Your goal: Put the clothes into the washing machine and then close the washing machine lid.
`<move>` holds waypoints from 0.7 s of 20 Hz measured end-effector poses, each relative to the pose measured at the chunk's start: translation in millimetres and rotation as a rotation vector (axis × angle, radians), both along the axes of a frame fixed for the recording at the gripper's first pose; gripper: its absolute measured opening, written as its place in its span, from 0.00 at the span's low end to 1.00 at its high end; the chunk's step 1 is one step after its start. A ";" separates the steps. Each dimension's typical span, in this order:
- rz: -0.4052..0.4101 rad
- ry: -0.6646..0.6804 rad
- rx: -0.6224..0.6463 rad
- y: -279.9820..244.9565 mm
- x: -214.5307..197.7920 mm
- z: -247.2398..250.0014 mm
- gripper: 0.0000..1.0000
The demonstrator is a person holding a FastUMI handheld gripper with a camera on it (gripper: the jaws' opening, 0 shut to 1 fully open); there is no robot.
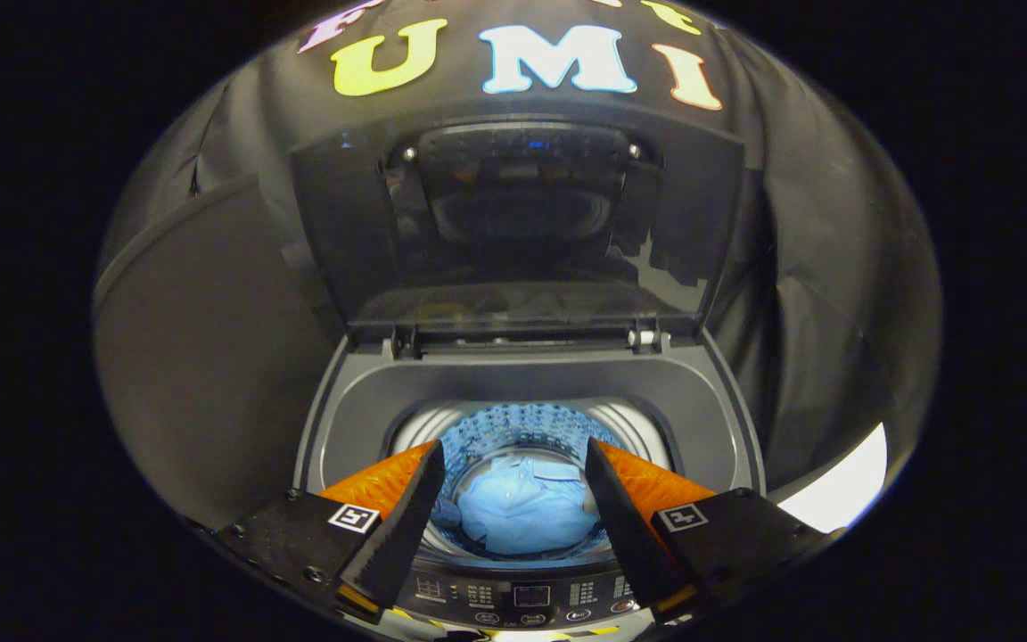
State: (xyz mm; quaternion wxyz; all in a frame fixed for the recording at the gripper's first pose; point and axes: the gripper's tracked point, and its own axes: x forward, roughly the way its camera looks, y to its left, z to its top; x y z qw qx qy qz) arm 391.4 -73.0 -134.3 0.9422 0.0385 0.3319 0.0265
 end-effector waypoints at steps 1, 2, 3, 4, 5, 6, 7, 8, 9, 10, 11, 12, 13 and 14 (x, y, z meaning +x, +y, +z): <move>0.001 -0.027 0.003 0.2 1.7 11.0 0.97; 0.003 -0.054 0.006 0.5 3.0 21.2 0.97; 0.003 -0.081 0.015 1.3 4.6 32.5 0.97; 0.001 -0.112 0.026 2.0 5.6 44.7 0.97; -0.001 -0.142 0.035 2.6 7.5 56.9 0.97; -0.001 -0.171 0.036 2.5 8.1 67.3 0.97; 0.002 -0.196 0.031 1.5 10.2 78.5 0.97; 0.006 -0.222 0.021 0.0 12.0 89.7 0.97; 0.008 -0.245 0.009 -1.7 13.9 101.1 0.97; 0.014 -0.269 0.000 -2.5 15.6 112.1 0.97; 0.016 -0.293 -0.005 -2.9 17.4 123.0 0.97; 0.018 -0.316 -0.008 -2.9 19.1 131.8 0.97; 0.014 -0.337 -0.009 -3.2 20.5 141.1 0.97; 0.010 -0.357 -0.008 -3.5 21.6 148.9 0.97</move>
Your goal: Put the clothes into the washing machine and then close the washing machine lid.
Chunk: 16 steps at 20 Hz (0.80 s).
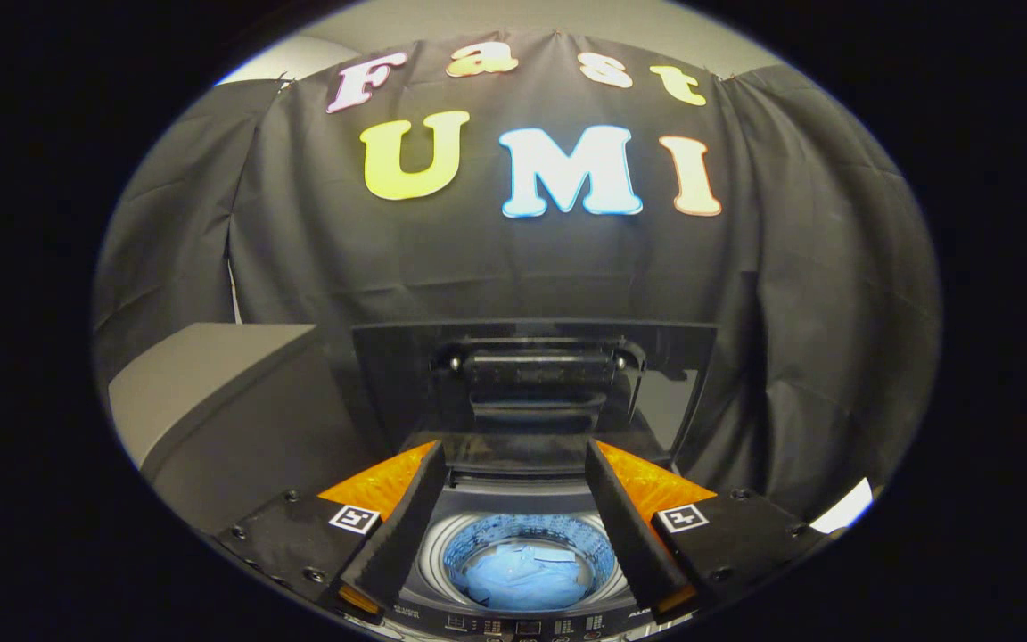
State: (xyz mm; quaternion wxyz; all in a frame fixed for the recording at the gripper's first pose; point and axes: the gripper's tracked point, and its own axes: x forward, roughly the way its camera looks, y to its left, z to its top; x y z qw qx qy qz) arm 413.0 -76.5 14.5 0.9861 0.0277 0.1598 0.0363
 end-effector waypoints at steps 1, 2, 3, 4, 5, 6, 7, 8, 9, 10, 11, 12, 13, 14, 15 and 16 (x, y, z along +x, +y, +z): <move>-0.001 -0.019 0.003 0.5 1.1 7.5 0.97; -0.005 -0.033 0.005 -0.1 2.5 13.5 0.97; -0.005 -0.043 0.007 -0.5 4.5 19.3 0.97; -0.008 -0.053 0.008 -0.3 6.4 24.0 0.97; -0.009 -0.066 0.011 -0.7 9.7 30.7 0.97; -0.013 -0.081 0.012 -2.3 13.5 38.2 0.97; -0.016 -0.092 0.013 -3.1 18.3 44.0 0.97; -0.018 -0.100 0.012 -4.1 23.2 48.3 0.97; -0.025 -0.110 0.010 -6.1 29.0 54.1 0.97; -0.033 -0.119 0.015 -8.3 34.1 59.8 0.97; -0.036 -0.129 0.021 -9.0 41.1 65.9 0.97; -0.044 -0.136 0.026 -10.7 46.9 71.0 0.97; -0.049 -0.139 0.031 -12.2 52.5 73.4 0.97; -0.054 -0.140 0.035 -13.3 58.5 76.7 0.97; -0.057 -0.145 0.040 -13.7 65.1 80.3 0.97; -0.057 -0.147 0.043 -13.8 69.9 82.9 0.97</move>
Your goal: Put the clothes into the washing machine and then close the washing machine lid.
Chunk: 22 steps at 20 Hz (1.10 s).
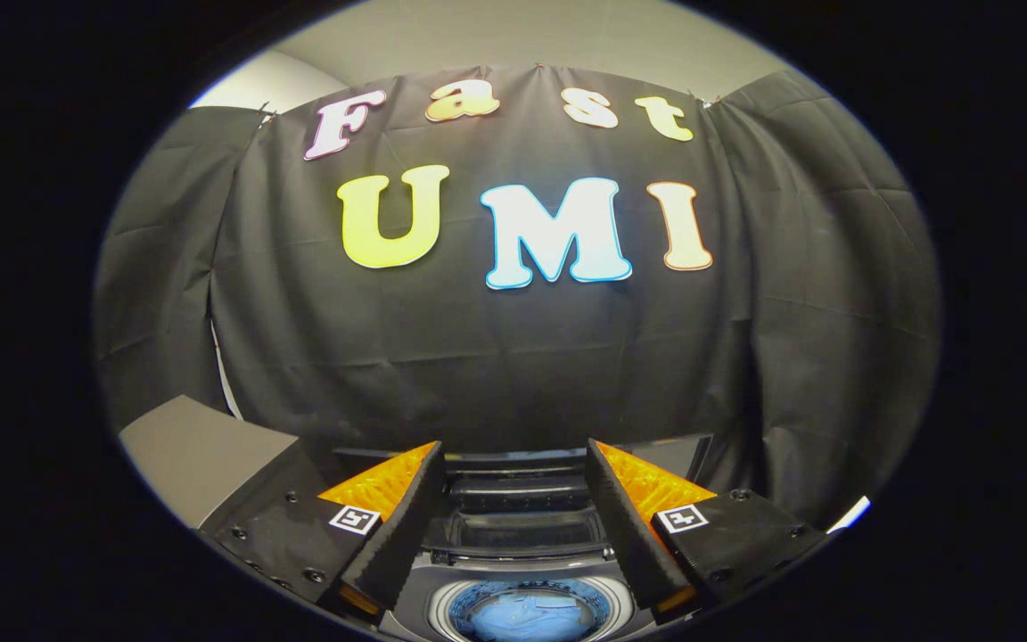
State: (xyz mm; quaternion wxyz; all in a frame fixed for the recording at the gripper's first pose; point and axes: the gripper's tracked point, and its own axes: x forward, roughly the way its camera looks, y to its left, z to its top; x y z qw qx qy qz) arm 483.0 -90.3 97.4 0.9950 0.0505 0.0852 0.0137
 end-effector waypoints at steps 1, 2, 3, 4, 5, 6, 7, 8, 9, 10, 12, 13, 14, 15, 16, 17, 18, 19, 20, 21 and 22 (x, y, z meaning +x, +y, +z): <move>0.001 0.001 -0.001 0.6 5.4 0.5 0.97; 0.001 0.007 0.001 0.0 10.3 0.1 0.97; 0.004 0.011 0.009 1.2 16.3 -0.3 0.97; 0.004 0.013 0.021 2.5 21.8 -0.2 0.97; 0.004 0.013 0.029 3.3 28.9 0.7 0.97; 0.004 0.012 0.032 4.1 36.3 0.7 0.97; 0.009 0.018 0.036 6.0 41.3 -1.7 0.97; 0.017 0.023 0.042 7.9 46.4 -3.0 0.97; 0.020 0.027 0.041 9.0 51.9 -4.7 0.97; 0.020 0.032 0.035 8.6 57.3 -6.3 0.97; 0.022 0.042 0.033 9.9 68.9 -11.9 0.97; 0.021 0.051 0.038 10.2 74.9 -16.6 0.97; 0.019 0.062 0.050 11.2 79.7 -20.0 0.97; 0.021 0.071 0.058 12.9 85.2 -23.1 0.97; 0.017 0.075 0.061 12.4 90.4 -25.0 0.97; 0.010 0.079 0.054 10.4 94.9 -28.0 0.97; -0.002 0.084 0.043 7.3 99.4 -31.5 0.97; -0.016 0.096 0.030 3.9 101.9 -37.2 0.97; -0.026 0.107 0.014 1.0 103.8 -41.8 0.97; -0.024 0.113 0.001 2.4 104.9 -45.9 0.97; -0.017 0.122 -0.009 4.3 105.1 -49.9 0.97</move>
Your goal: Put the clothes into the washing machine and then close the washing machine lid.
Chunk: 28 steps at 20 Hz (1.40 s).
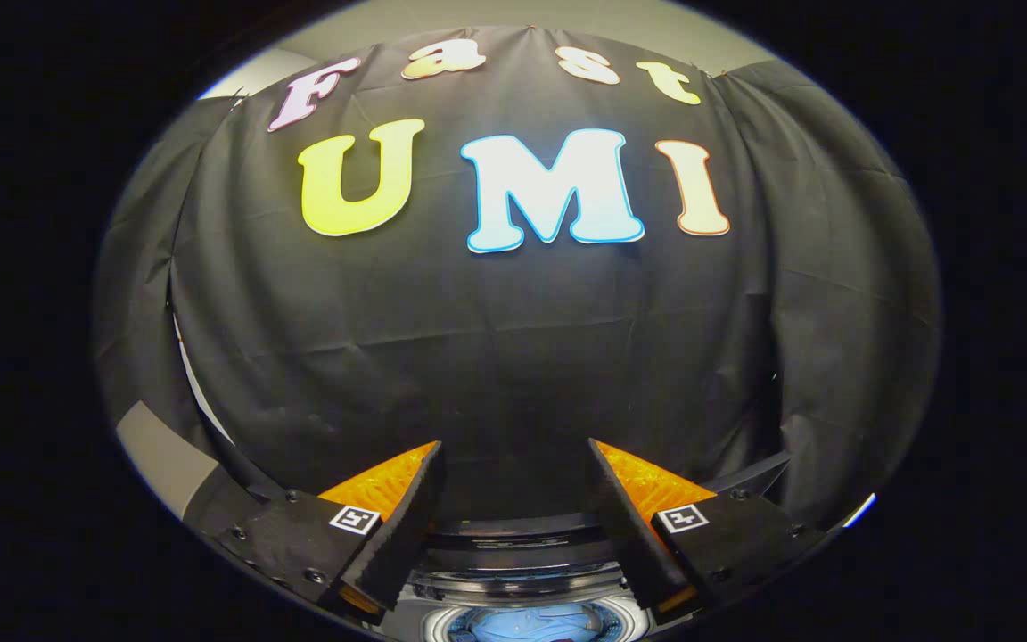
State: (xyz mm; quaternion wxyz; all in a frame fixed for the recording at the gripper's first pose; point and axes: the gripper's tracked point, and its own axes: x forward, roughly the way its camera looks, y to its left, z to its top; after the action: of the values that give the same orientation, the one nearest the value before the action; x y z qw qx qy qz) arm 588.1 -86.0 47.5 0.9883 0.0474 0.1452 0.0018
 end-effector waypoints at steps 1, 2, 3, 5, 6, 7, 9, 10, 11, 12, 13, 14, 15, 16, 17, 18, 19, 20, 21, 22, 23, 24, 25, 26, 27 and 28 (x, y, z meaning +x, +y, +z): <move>0.005 0.006 -0.008 0.7 -0.3 -4.4 0.97; 0.004 -0.015 -0.018 -0.1 -1.8 -1.4 0.97; 0.002 -0.017 -0.018 -0.4 -1.6 -4.7 0.98; -0.001 -0.034 -0.007 -0.2 -4.4 -2.6 0.98; 0.003 -0.042 -0.012 1.0 -6.3 -2.7 0.98; 0.005 -0.047 -0.016 0.6 -8.6 -2.6 0.98; 0.005 -0.058 -0.011 0.1 -13.4 -2.8 0.98; 0.010 -0.065 -0.013 0.3 -15.5 -2.3 0.98; 0.013 -0.069 -0.014 0.2 -17.5 -3.1 0.98; 0.015 -0.073 -0.013 0.0 -19.4 -2.5 0.98; 0.017 -0.076 -0.011 0.2 -21.5 -2.5 0.98; 0.018 -0.078 -0.012 0.3 -22.9 -2.7 0.98; 0.021 -0.079 -0.013 0.4 -25.1 -2.5 0.98; 0.023 -0.080 -0.012 0.1 -27.9 -3.0 0.98; 0.025 -0.085 -0.011 0.0 -30.7 -3.0 0.98; 0.028 -0.089 -0.011 0.4 -32.9 -2.7 0.98; 0.028 -0.096 -0.011 0.5 -36.0 -2.2 0.98; 0.030 -0.104 -0.012 0.7 -39.3 -2.5 0.98; 0.030 -0.109 -0.011 0.2 -40.6 -2.7 0.98; 0.031 -0.110 -0.012 0.2 -43.4 -2.7 0.98; 0.033 -0.111 -0.012 0.3 -45.8 -3.8 0.98; 0.034 -0.112 -0.012 0.2 -48.6 -3.7 0.98; 0.035 -0.114 -0.012 0.3 -51.1 -3.5 0.98; 0.036 -0.115 -0.013 0.4 -54.2 -4.2 0.98; 0.037 -0.116 -0.013 0.2 -56.2 -5.0 0.98; 0.037 -0.118 -0.013 0.3 -58.1 -5.0 0.98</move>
State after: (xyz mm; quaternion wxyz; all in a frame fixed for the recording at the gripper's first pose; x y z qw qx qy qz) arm 530.0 -85.7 42.5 0.9952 0.0379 0.0877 0.0217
